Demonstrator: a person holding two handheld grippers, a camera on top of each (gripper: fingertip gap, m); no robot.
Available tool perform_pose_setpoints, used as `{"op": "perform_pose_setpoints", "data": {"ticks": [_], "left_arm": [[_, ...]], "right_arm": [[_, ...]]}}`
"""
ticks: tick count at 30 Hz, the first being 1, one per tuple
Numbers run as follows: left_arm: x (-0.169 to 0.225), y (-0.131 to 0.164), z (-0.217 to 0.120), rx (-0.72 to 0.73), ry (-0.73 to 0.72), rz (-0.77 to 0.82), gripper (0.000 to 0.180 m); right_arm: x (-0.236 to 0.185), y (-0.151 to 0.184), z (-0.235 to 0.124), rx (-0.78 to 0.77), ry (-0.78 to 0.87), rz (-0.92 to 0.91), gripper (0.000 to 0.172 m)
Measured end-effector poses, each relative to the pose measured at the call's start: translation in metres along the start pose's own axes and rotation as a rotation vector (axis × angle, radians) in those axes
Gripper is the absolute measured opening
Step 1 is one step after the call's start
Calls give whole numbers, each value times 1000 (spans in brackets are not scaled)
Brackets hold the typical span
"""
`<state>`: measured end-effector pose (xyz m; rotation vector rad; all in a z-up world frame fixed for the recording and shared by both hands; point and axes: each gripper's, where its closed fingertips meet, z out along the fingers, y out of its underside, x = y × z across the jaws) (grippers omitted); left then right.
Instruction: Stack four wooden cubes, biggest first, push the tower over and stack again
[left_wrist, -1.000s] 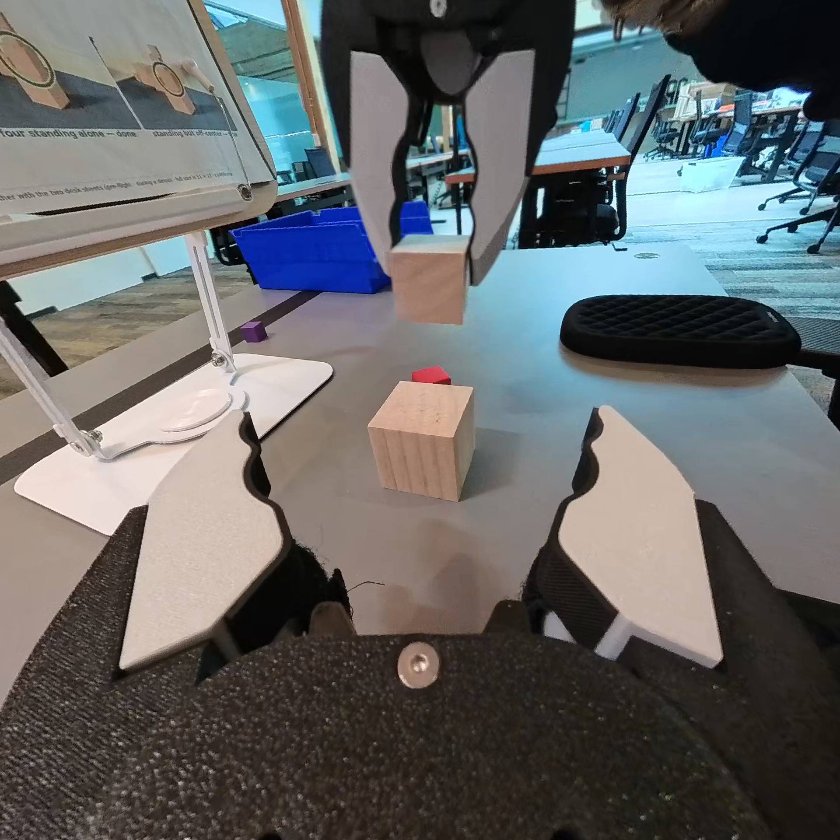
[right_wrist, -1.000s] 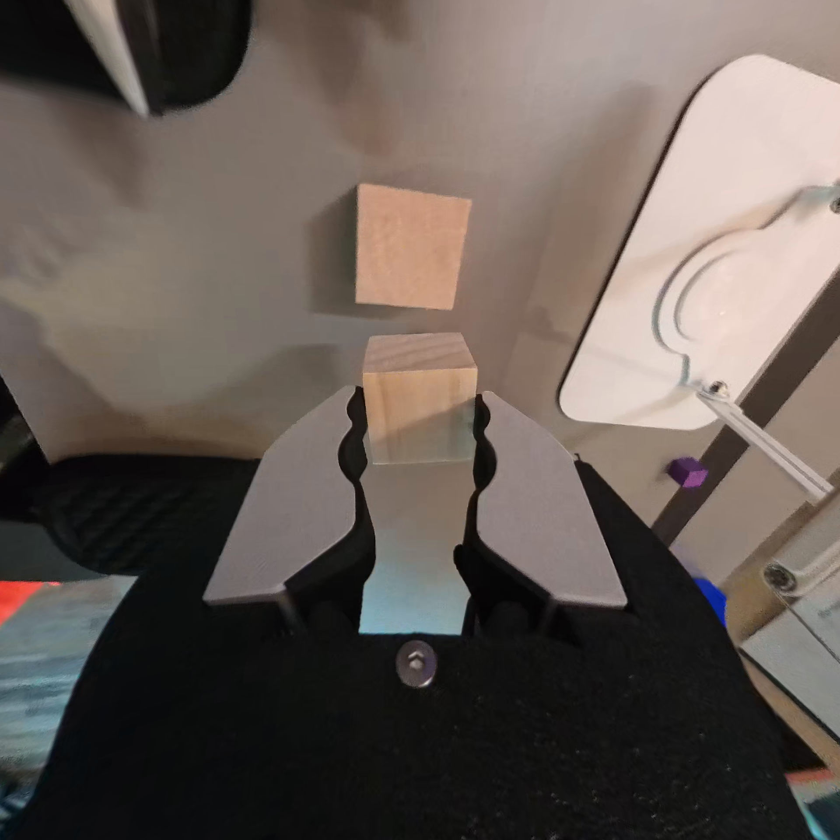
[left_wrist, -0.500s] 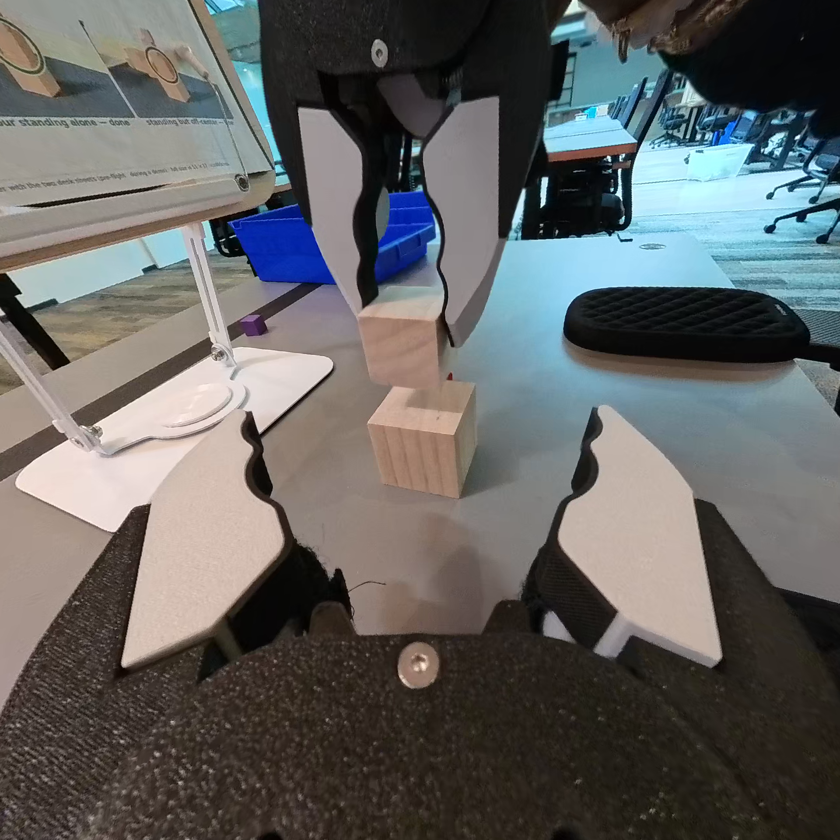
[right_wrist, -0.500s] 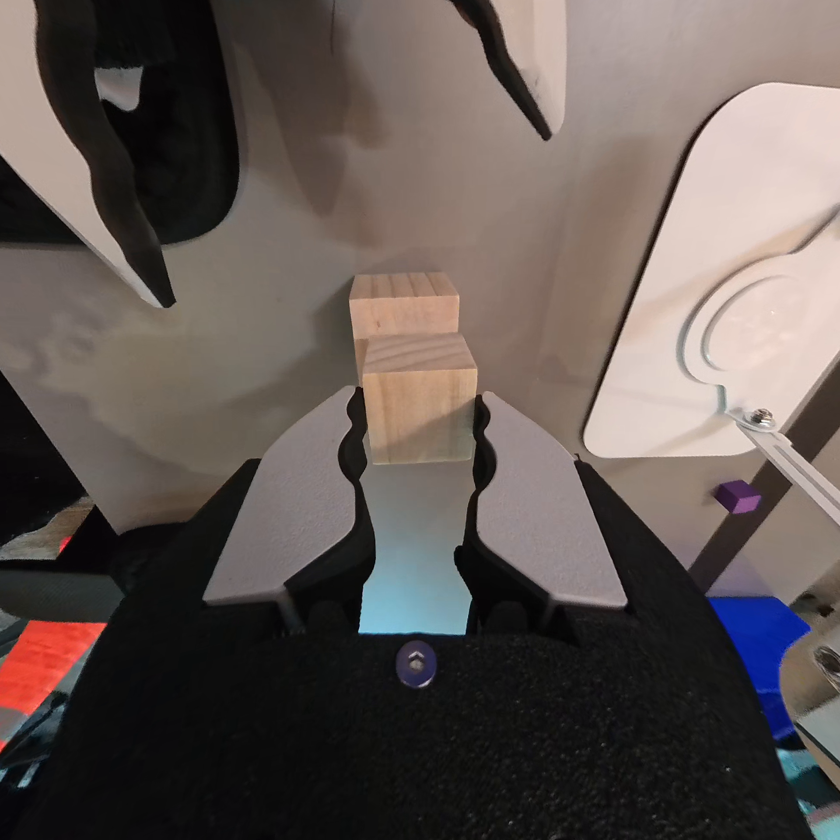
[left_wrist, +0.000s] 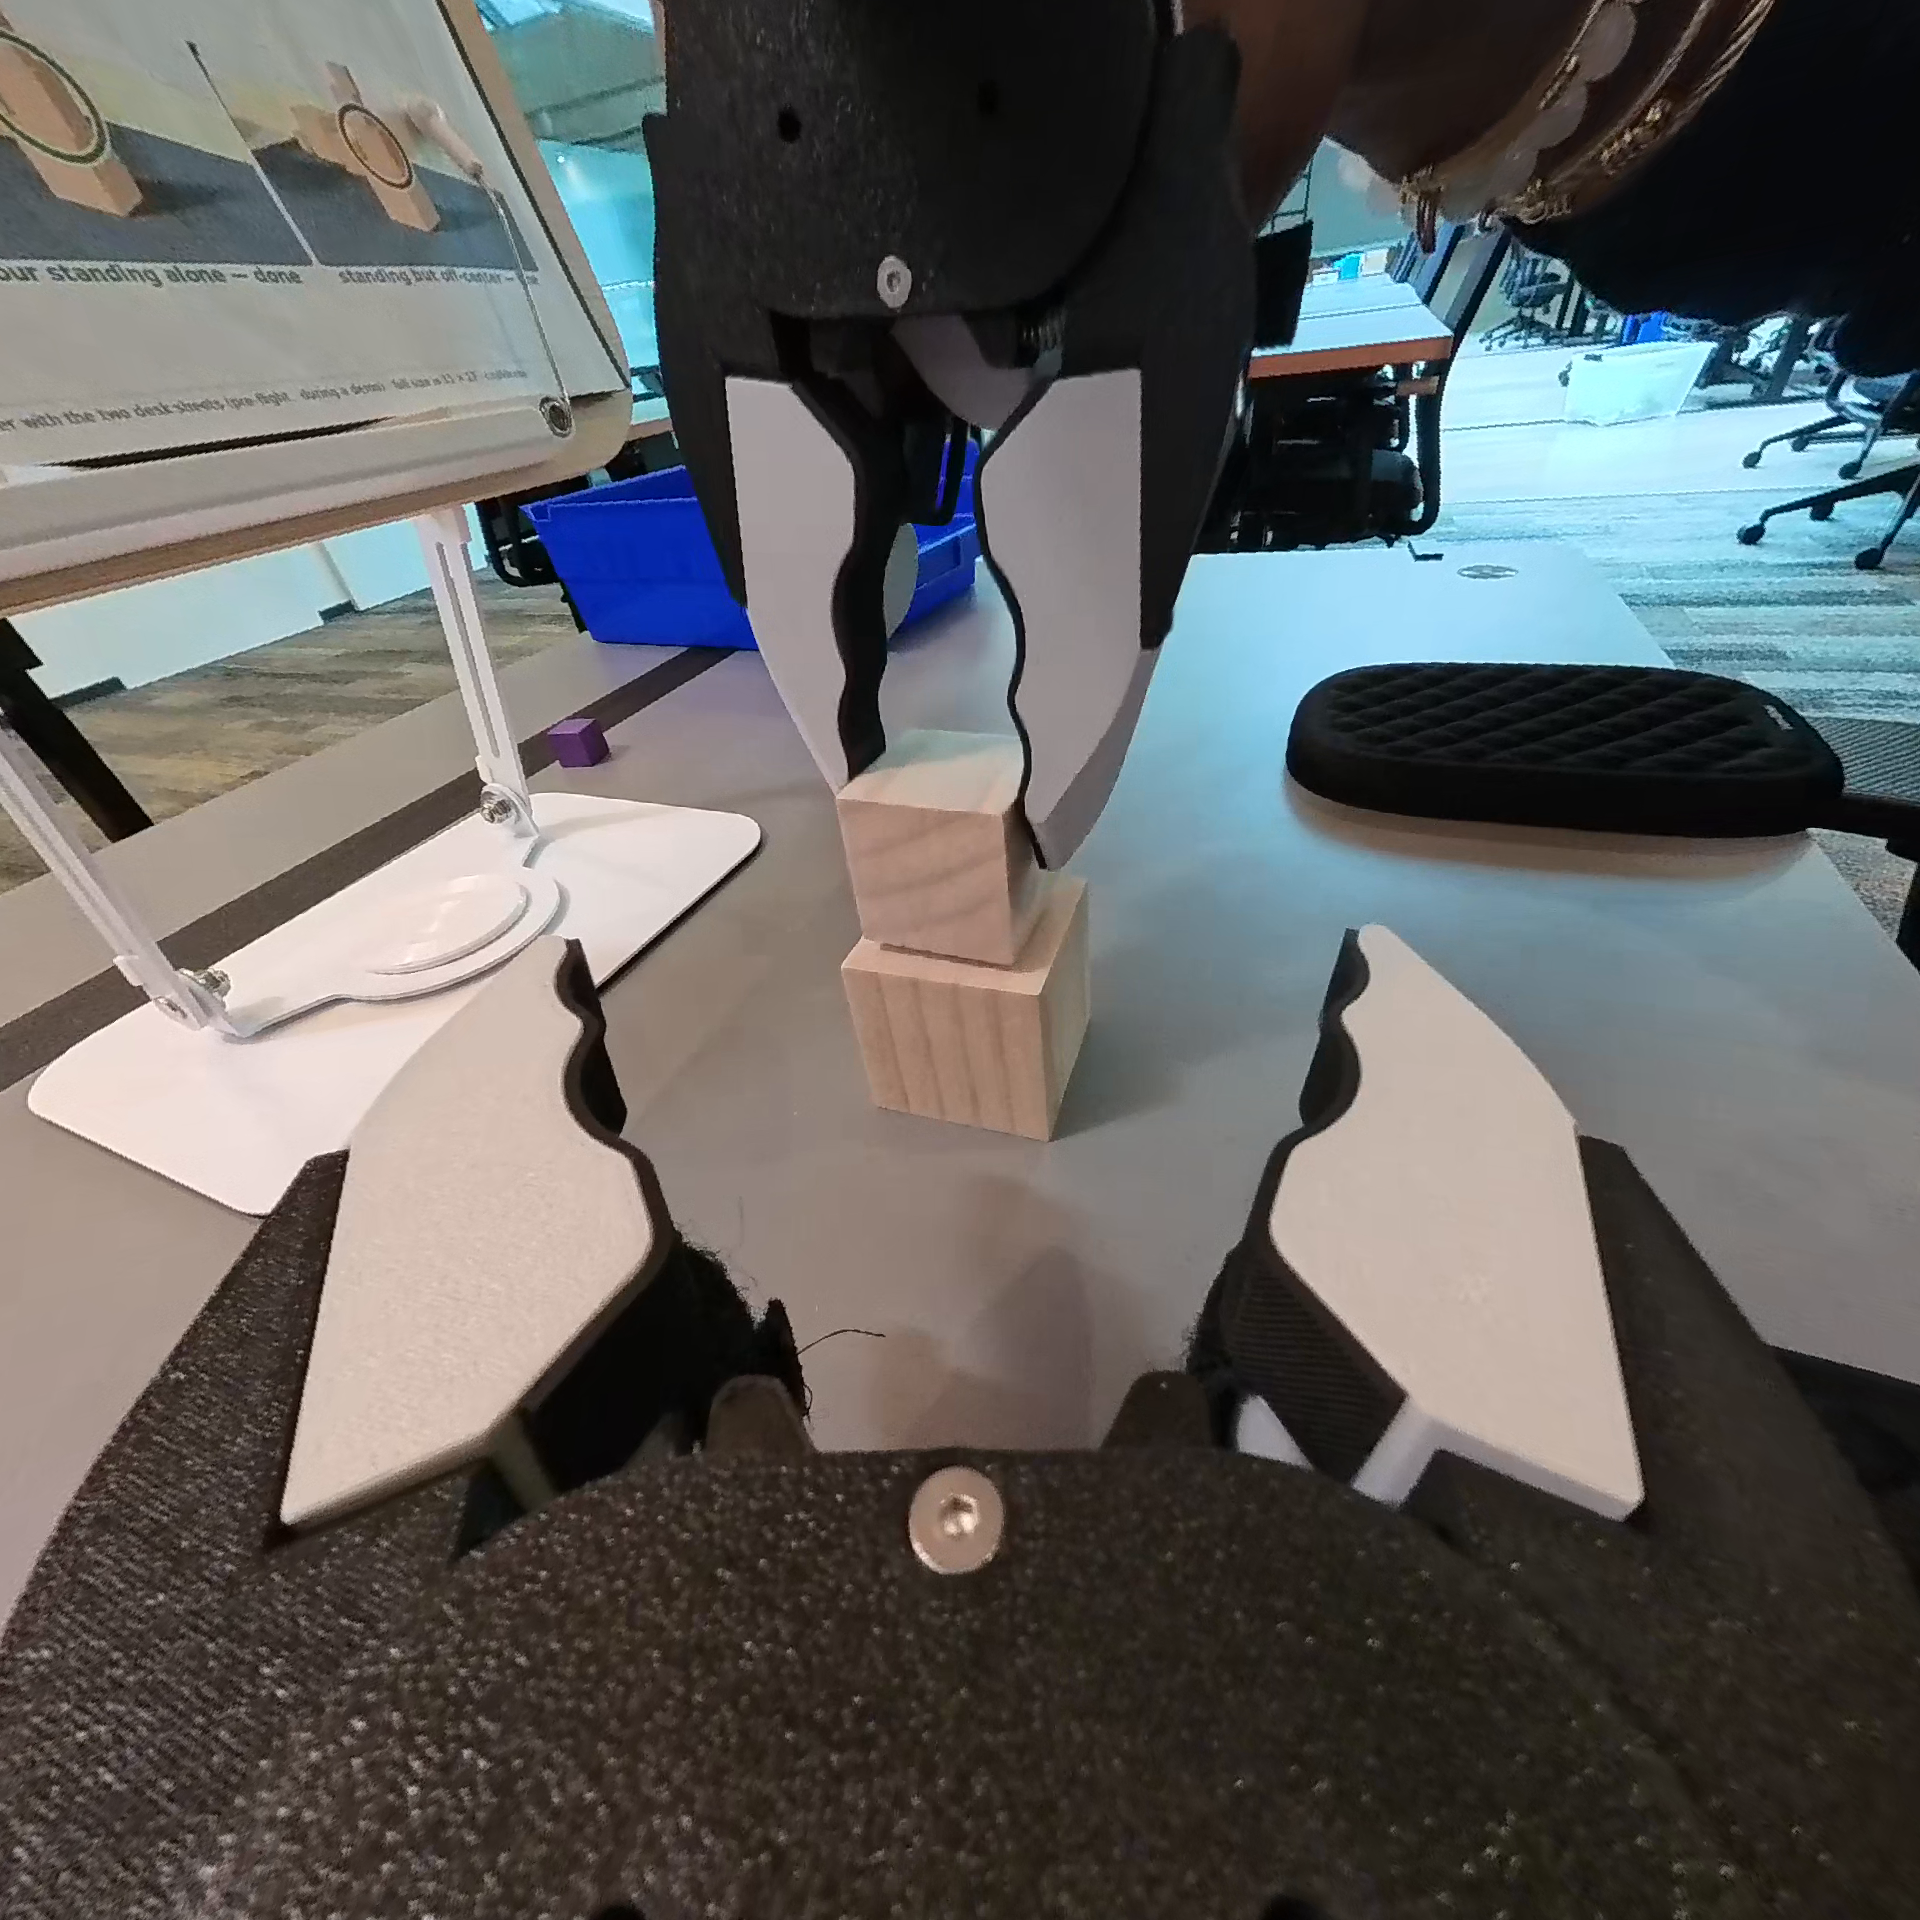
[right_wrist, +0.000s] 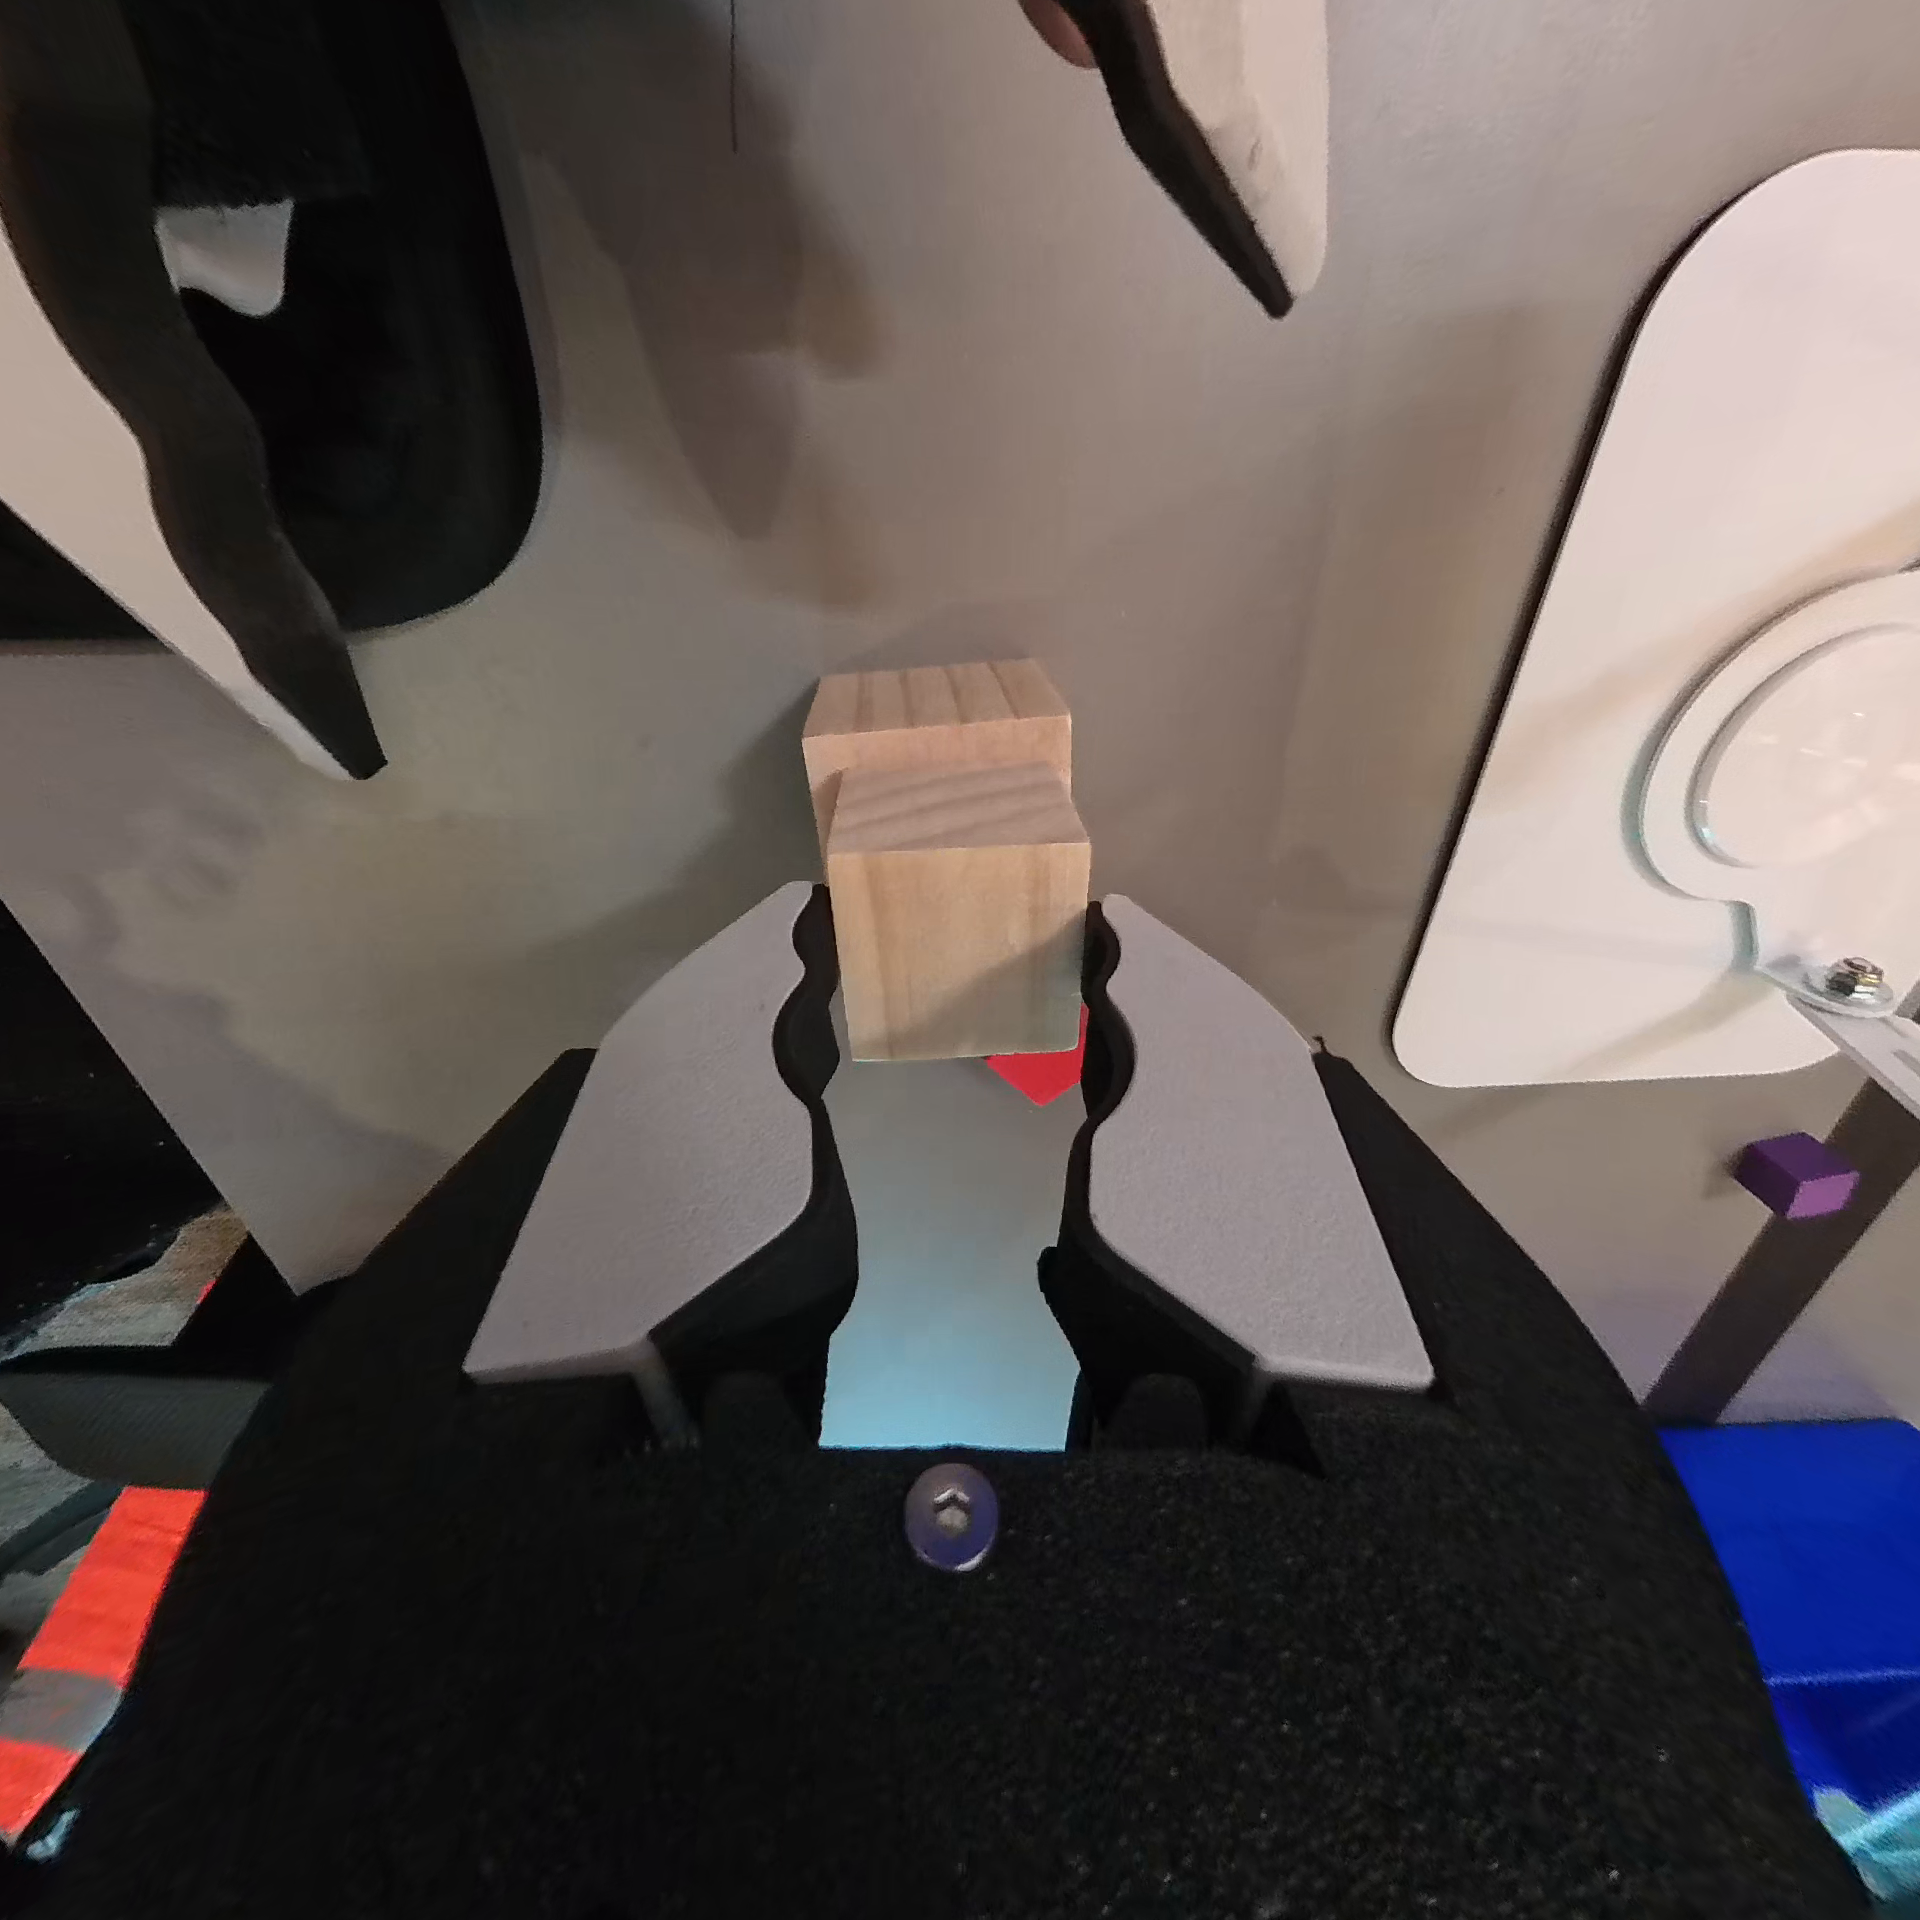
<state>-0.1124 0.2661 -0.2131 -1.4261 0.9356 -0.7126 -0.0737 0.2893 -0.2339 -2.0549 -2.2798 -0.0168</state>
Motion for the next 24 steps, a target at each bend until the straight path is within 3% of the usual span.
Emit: {"op": "perform_pose_setpoints", "data": {"ticks": [10, 19, 21, 24], "left_arm": [[0, 0, 0, -2, 1, 2, 129], [0, 0, 0, 2, 2, 2, 128], [0, 0, 0, 1, 1, 2, 128], [0, 0, 0, 3, 1, 2, 128]], "right_arm": [[1, -1, 3, 12, 8, 1, 45], [7, 6, -9, 60, 64, -72, 73], [7, 13, -15, 102, 68, -147, 74], [0, 31, -15, 148, 72, -405, 73]]}}
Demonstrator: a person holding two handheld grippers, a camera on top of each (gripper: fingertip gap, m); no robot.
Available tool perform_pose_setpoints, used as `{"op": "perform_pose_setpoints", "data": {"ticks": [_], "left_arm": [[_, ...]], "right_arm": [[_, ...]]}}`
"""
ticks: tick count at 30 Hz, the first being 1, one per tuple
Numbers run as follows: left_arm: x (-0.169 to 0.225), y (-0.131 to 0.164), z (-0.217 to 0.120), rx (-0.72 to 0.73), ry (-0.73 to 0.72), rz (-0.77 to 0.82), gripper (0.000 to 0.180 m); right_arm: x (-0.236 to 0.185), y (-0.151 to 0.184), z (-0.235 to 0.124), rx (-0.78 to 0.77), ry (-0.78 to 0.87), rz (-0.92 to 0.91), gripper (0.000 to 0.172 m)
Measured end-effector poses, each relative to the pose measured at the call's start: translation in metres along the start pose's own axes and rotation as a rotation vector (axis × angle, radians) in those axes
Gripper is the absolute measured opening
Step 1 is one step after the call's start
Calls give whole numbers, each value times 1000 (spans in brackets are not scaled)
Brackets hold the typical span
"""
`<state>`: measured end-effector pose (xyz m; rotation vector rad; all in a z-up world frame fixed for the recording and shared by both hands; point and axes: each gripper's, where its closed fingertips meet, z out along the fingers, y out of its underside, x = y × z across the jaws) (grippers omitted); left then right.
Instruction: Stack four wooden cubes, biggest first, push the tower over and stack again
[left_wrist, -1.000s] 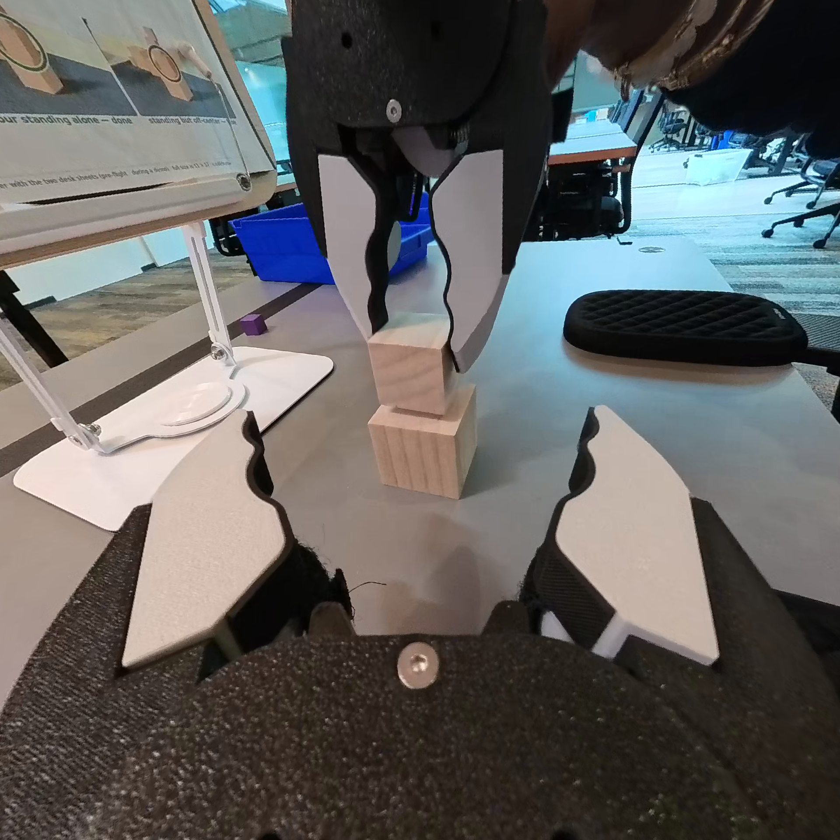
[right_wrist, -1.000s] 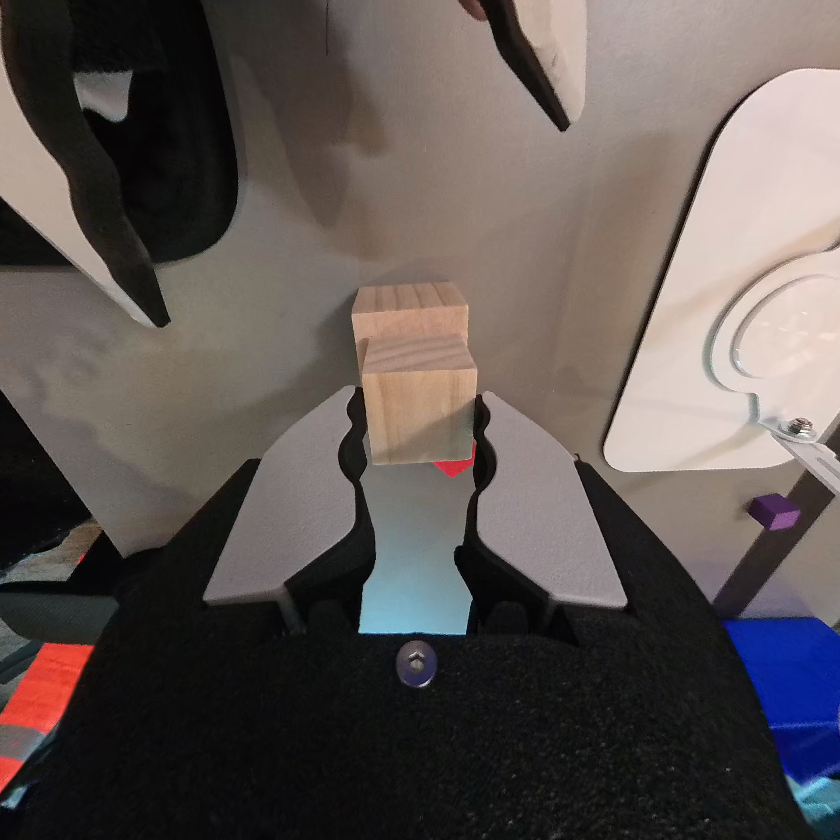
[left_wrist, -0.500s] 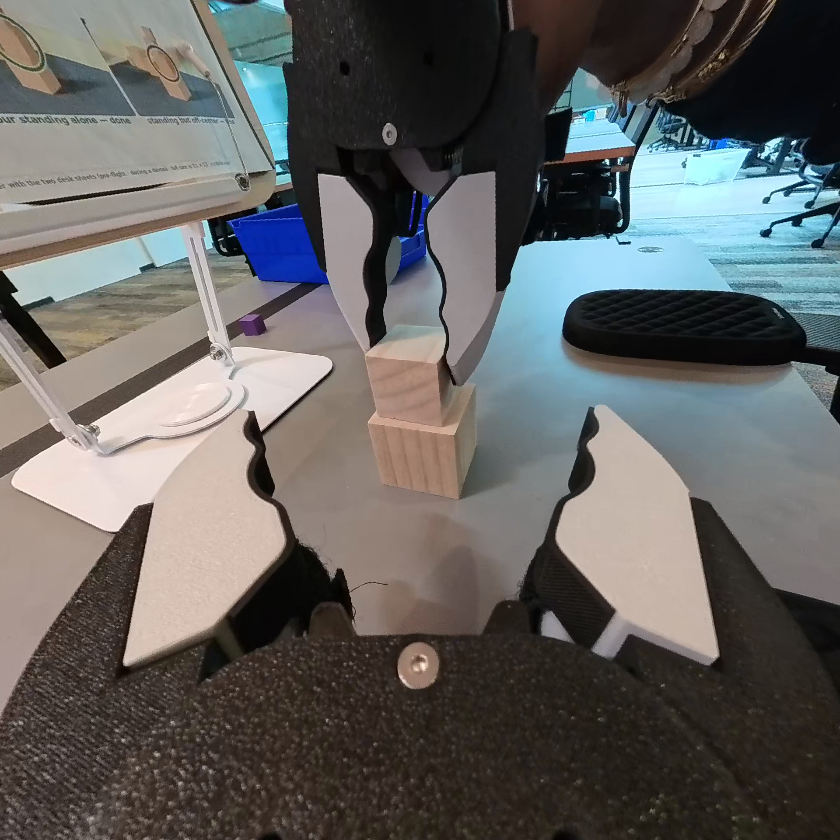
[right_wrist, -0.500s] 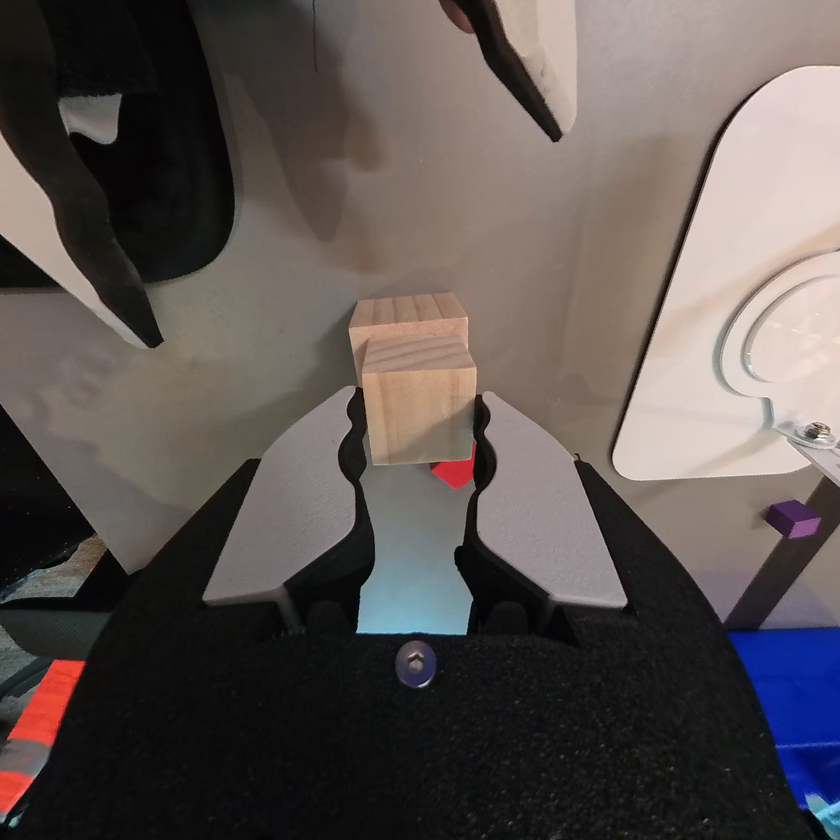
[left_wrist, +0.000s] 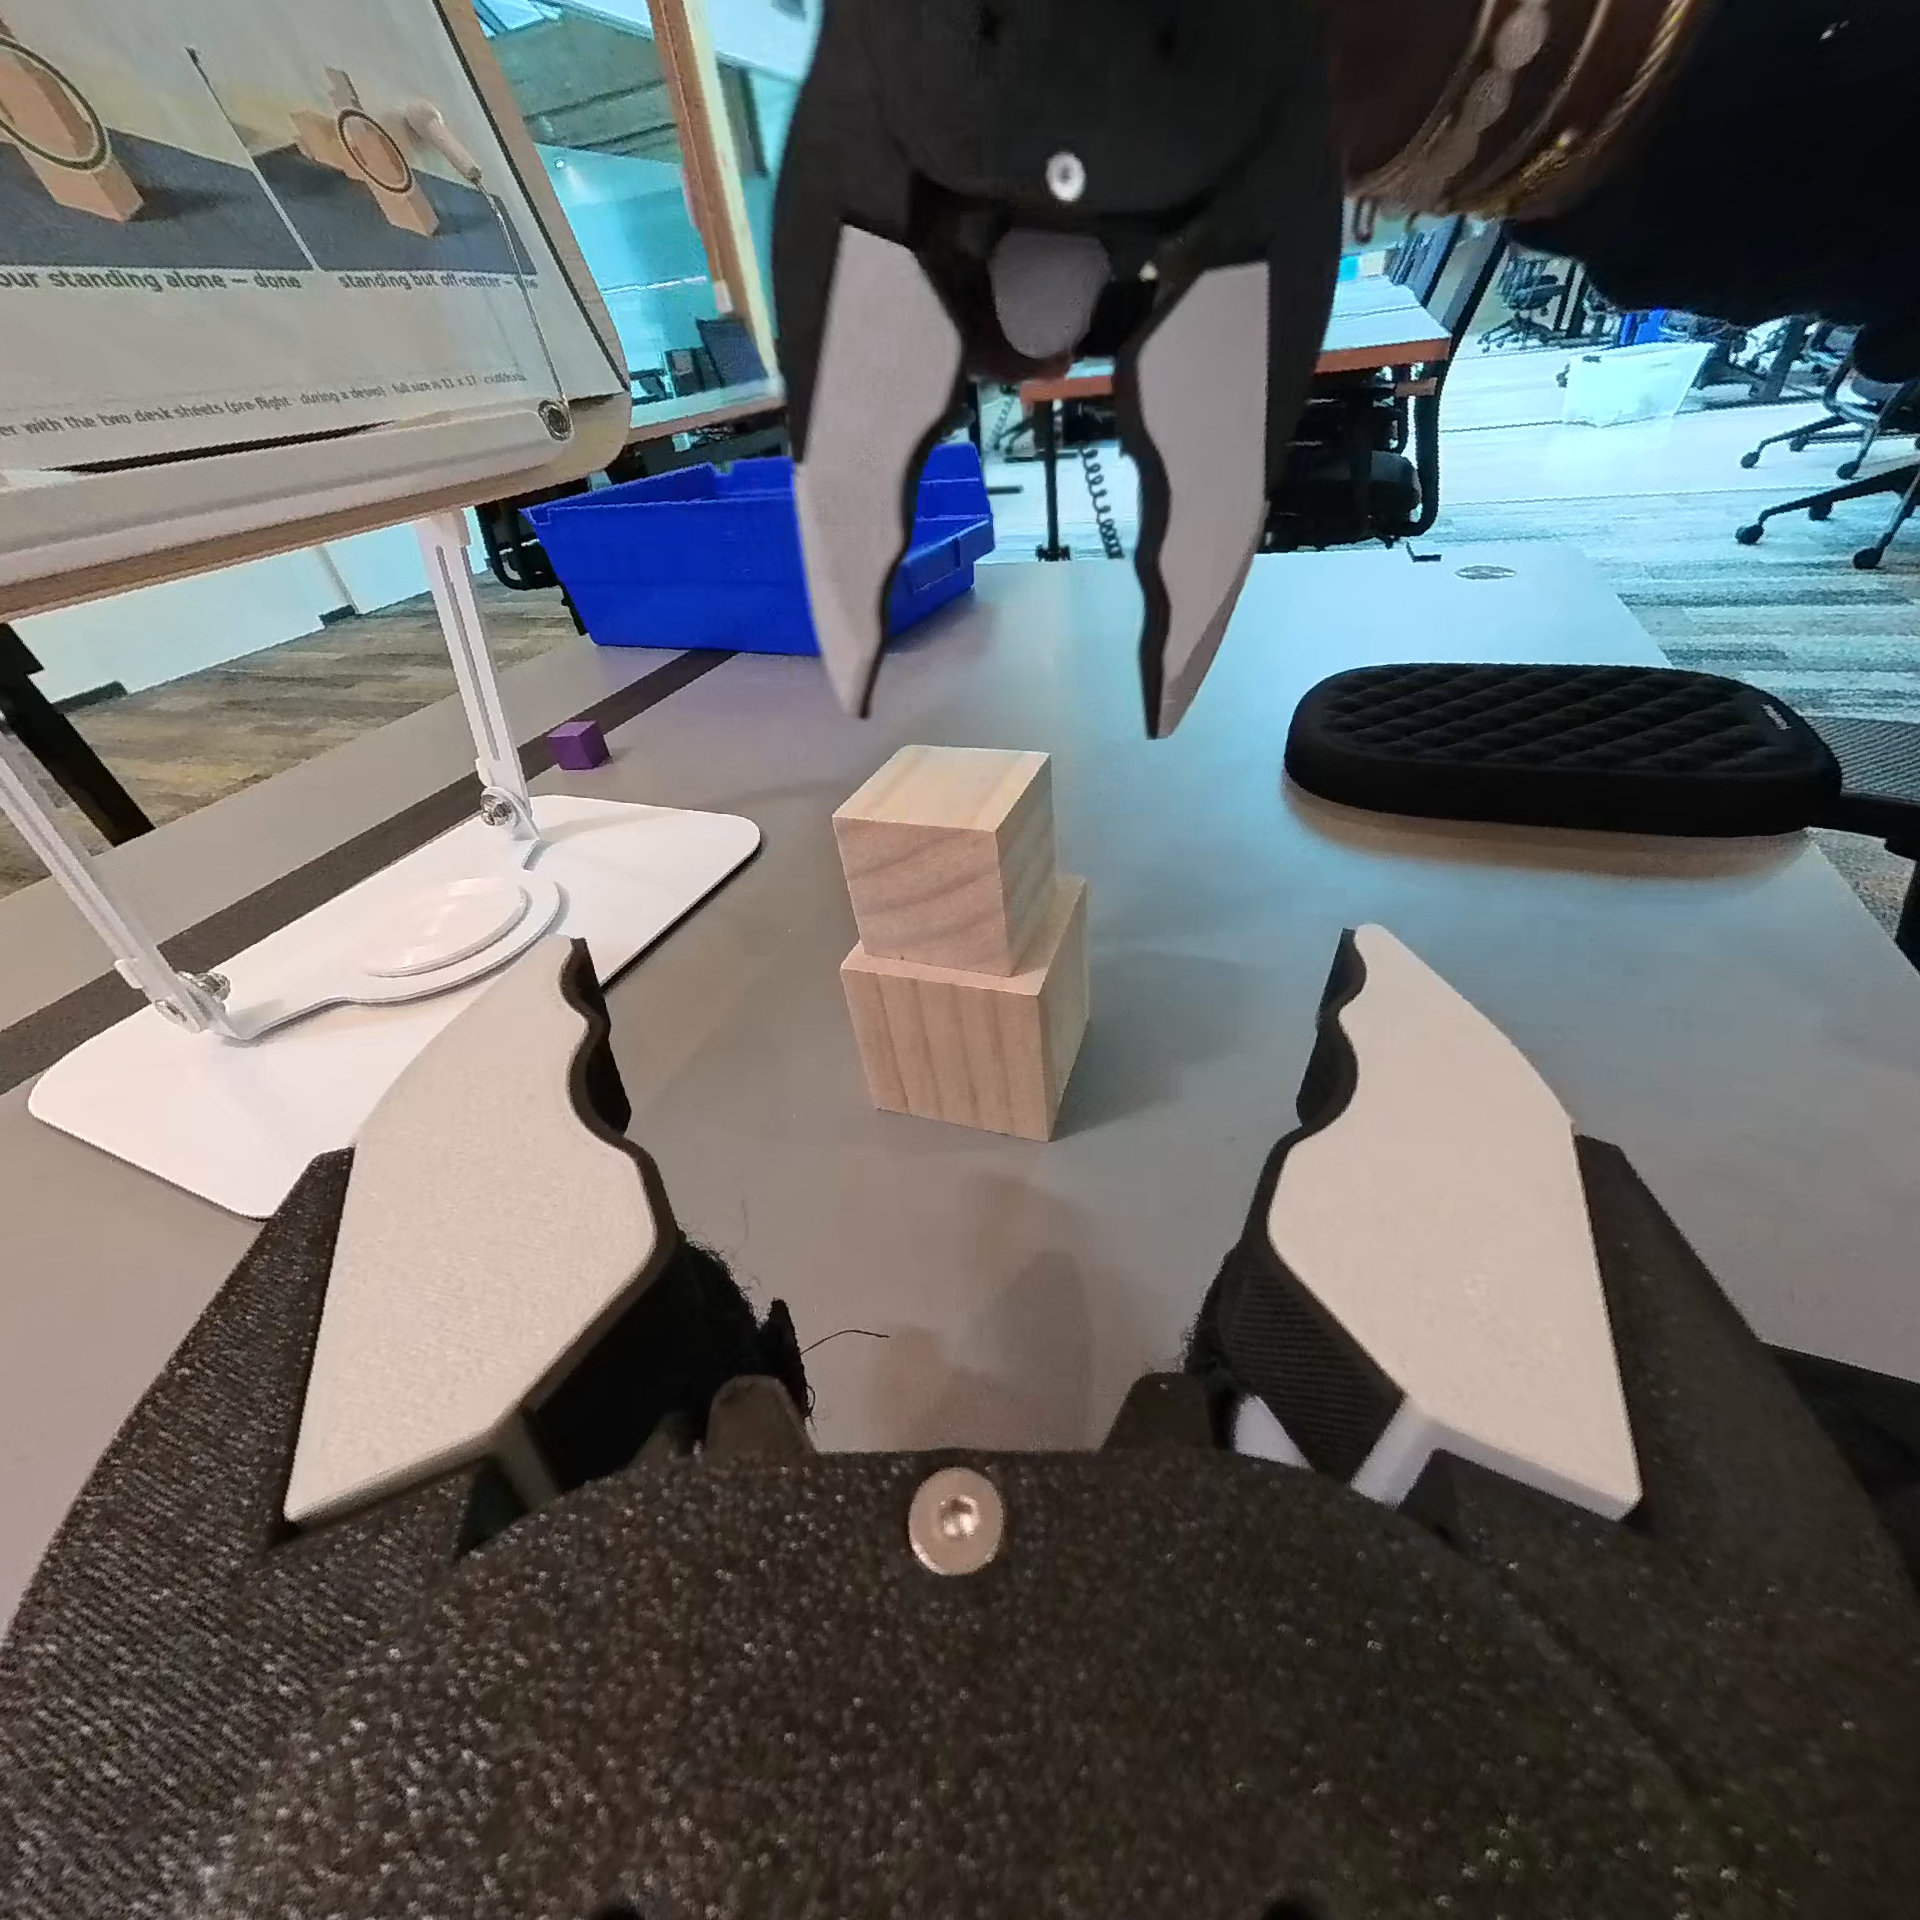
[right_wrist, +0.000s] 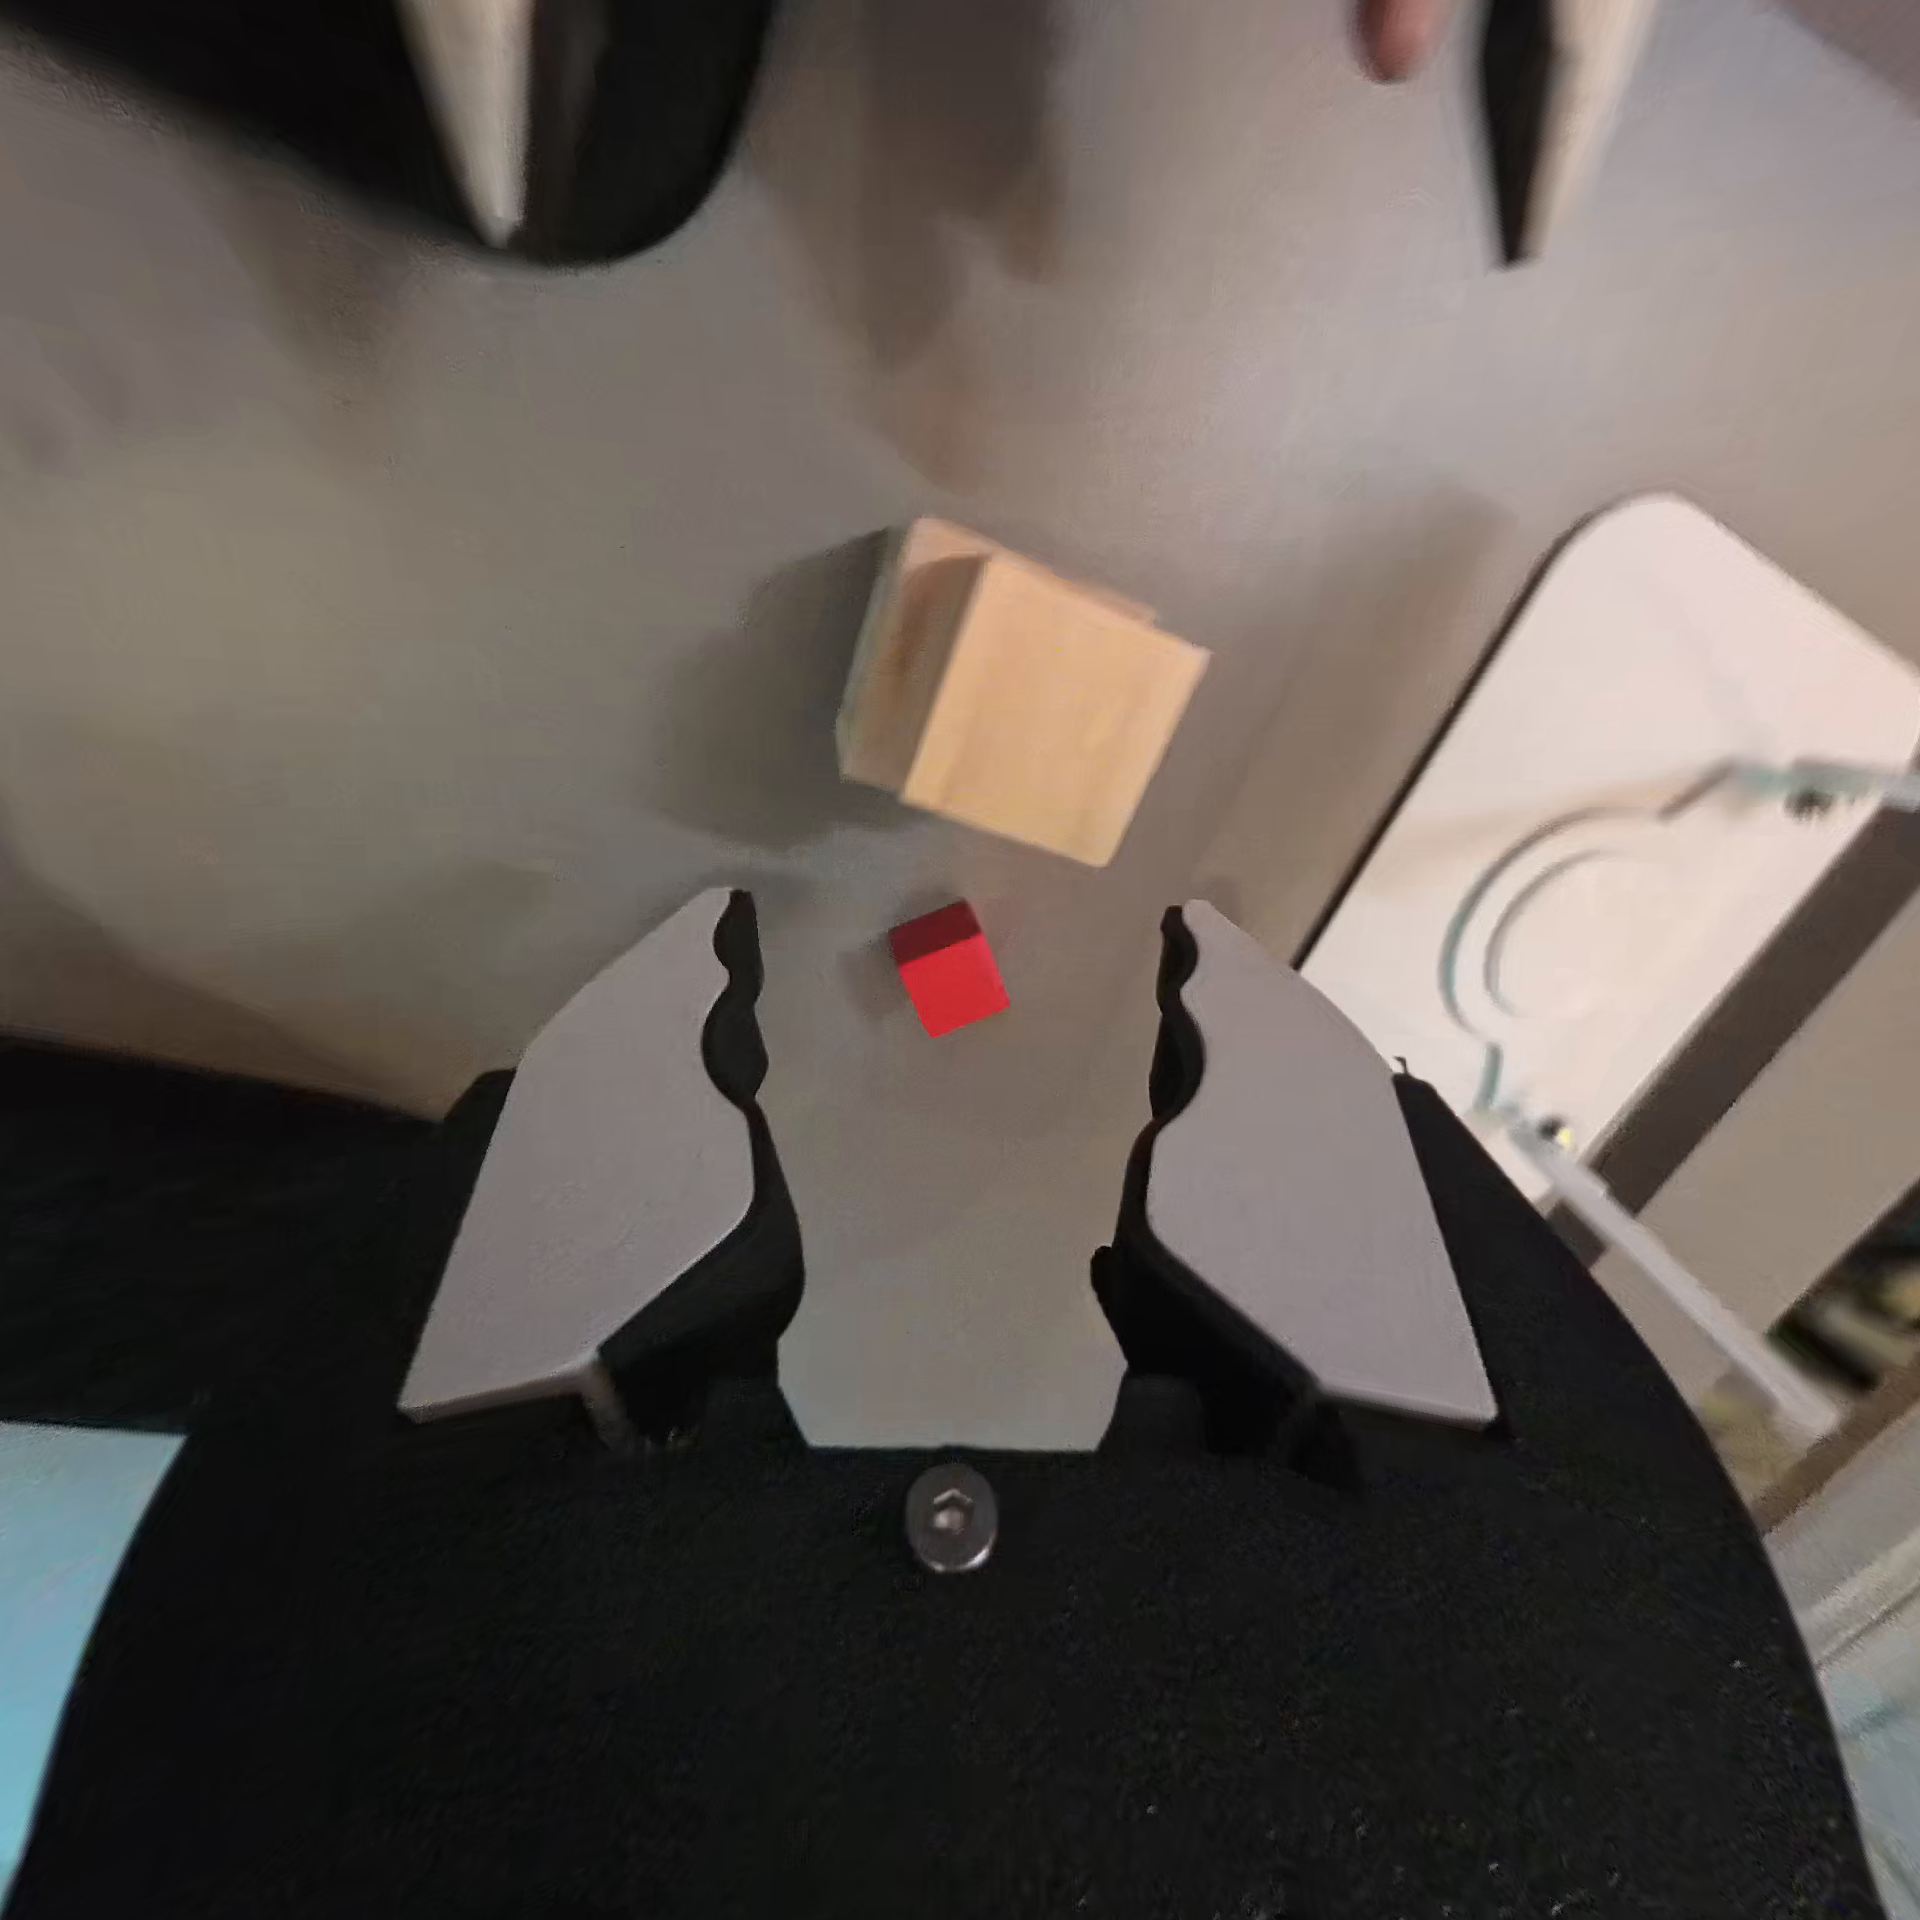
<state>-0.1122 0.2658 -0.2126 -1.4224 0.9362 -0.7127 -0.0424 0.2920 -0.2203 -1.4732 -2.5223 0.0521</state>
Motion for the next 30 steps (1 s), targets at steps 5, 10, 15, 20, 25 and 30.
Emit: {"op": "perform_pose_setpoints", "data": {"ticks": [5, 10, 15, 20, 25, 30], "left_arm": [[0, -1, -1, 8, -1, -4, 128], [-1, -2, -2, 19, 0, -10, 128], [-1, -2, -1, 13, 0, -3, 127], [0, -1, 0, 8, 4, 0, 127], [1, -1, 0, 6, 7, 2, 128], [1, 0, 1, 0, 10, 7, 127]], "right_arm": [[-16, 29, 16, 46, -35, -174, 62], [-16, 52, 42, 10, -71, -205, 56], [-8, 55, 55, 28, -71, -242, 45], [-7, 59, 65, 26, -90, -254, 41], [-6, 60, 67, 31, -97, -232, 27], [2, 53, 42, 4, -82, -92, 27]]}}
